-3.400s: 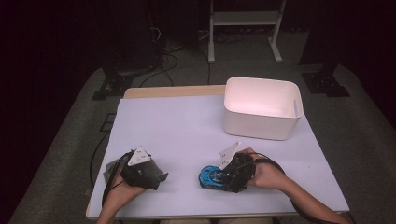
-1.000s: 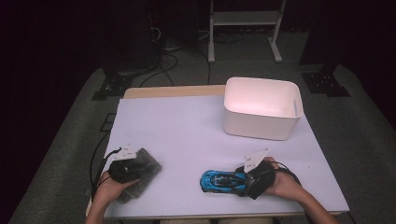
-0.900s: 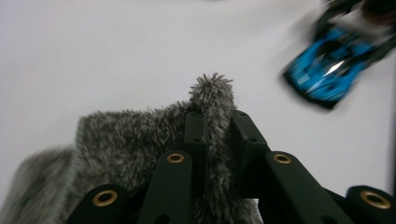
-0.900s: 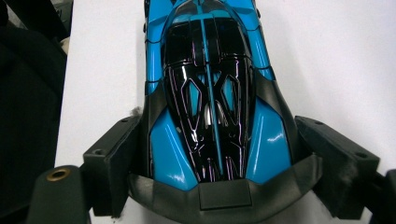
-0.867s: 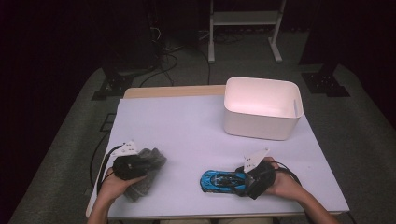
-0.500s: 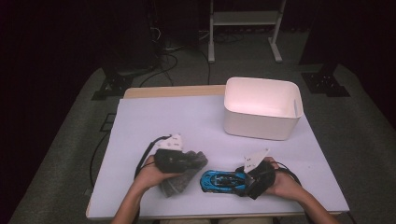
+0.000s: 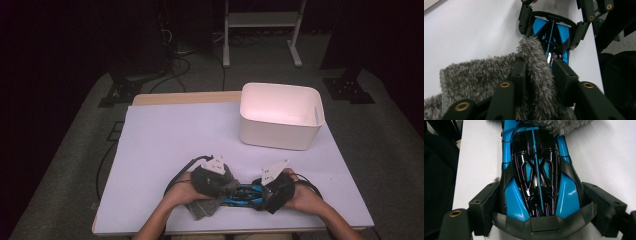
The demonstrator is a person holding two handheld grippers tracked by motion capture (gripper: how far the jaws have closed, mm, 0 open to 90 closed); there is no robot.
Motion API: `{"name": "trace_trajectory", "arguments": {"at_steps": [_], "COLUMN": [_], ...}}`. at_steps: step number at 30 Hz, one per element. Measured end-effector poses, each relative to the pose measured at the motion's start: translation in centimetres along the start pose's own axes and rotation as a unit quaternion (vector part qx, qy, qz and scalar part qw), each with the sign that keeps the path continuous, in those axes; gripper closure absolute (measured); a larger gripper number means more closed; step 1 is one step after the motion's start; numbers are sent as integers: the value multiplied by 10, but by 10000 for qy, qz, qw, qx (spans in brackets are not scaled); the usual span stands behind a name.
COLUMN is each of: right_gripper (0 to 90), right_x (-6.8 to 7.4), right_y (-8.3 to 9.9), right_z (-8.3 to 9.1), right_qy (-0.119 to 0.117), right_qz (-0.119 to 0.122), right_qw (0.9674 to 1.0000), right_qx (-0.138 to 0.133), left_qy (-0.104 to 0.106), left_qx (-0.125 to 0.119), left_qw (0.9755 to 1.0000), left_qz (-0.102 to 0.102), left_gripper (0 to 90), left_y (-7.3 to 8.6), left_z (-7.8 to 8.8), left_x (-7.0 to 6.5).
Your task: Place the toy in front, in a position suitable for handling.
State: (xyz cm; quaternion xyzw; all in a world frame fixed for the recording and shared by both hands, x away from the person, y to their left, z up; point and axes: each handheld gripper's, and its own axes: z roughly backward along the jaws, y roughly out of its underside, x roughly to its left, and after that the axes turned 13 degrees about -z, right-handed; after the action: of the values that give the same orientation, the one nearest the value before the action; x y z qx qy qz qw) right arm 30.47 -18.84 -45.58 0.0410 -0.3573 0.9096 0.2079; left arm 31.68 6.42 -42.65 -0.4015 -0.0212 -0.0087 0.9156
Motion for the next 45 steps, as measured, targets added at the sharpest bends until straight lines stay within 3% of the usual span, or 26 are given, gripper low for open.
{"name": "trace_trajectory", "arguments": {"at_steps": [5, 10, 15, 18, 20, 23, 25, 31, 33, 34, 35, 39, 45], "right_gripper": [185, 185, 185, 185, 185, 185, 185, 185, 185, 185, 185, 186, 186], "right_x": [1, 1, 1, 1, 1, 1, 1, 1, 1, 1, 1, 1, 1], "right_y": [0, 0, 0, 0, 0, 0, 0, 1, 1, 1, 1, 1, 1], "right_z": [0, 0, 0, 0, 0, 0, 0, 0, 0, 0, 0, 0, 0], "right_qy": [45, 52, 49, 50, 49, 48, 46, 47, 46, 46, 53, 51, 50], "right_qz": [26, 41, 40, 48, 48, 49, 50, 57, 59, 59, 68, 72, 74], "right_qw": [10000, 10000, 10000, 10000, 10000, 10000, 10000, 10000, 10000, 10000, 10000, 10000, 10000], "right_qx": [1, 2, 2, -1, -3, -2, -3, -4, -3, -3, -8, -8, -9], "left_qy": [11, -70, -173, -194, -348, -514, -478, -478, -535, -535, -431, -390, -365], "left_qx": [61, -2, -58, 124, 96, 48, 135, 234, 297, 297, 196, 197, 385], "left_qw": [9998, 9996, 9988, 9983, 9973, 9970, 9980, 9977, 9979, 9979, 9988, 9985, 9986], "left_qz": [-172, -271, -450, -539, -636, -582, -396, -408, -220, -220, 113, 314, -4], "left_gripper": [480, 413, 409, 447, 434, 435, 424, 421, 424, 405, 421, 477, 763], "left_y": [-3, -5, -6, -8, -9, -11, -11, -9, -10, -10, -9, -7, -10], "left_z": [-1, 3, 5, 3, 4, 6, 5, 1, 2, 2, 3, 4, 4], "left_x": [-5, -5, -7, -8, -9, -9, -7, -8, -7, -7, -4, -1, -5]}}
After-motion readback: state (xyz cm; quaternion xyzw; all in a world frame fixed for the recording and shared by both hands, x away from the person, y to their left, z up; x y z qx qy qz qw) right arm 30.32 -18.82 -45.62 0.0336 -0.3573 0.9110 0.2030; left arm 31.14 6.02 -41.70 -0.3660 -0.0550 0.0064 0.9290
